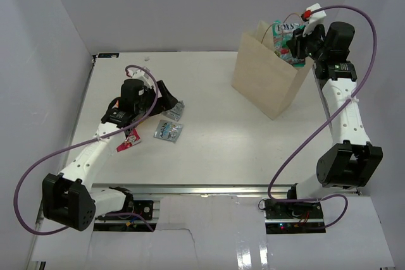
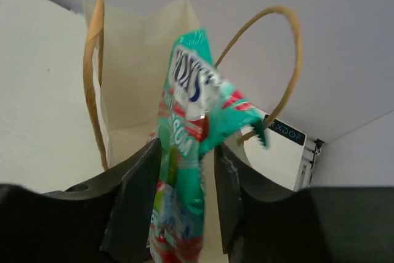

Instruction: Place the snacks into the paper bag

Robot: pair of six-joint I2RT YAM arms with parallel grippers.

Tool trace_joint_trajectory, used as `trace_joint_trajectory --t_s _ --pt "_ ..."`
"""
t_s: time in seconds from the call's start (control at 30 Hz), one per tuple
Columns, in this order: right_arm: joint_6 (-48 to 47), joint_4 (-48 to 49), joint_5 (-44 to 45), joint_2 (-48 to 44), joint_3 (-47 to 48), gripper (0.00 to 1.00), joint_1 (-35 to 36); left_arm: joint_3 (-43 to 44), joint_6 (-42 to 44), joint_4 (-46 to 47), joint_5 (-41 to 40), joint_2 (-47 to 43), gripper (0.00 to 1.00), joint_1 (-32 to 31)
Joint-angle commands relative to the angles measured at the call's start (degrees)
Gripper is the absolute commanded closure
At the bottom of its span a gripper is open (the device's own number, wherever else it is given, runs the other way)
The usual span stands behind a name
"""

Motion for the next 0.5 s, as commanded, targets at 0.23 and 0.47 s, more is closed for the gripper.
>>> trace_joint_trajectory --t_s 0.23,0.47 --pt "-0.9 1.6 -2.2 -6.4 4.1 0.16 -0.5 5.6 -7.8 -2.2 -2.3 2.9 0.07 16.9" --pt "6.9 0.9 -10.7 -9.9 10.9 0.05 -5.2 7.3 -11.0 -0.4 -7.6 10.8 0.07 25.4"
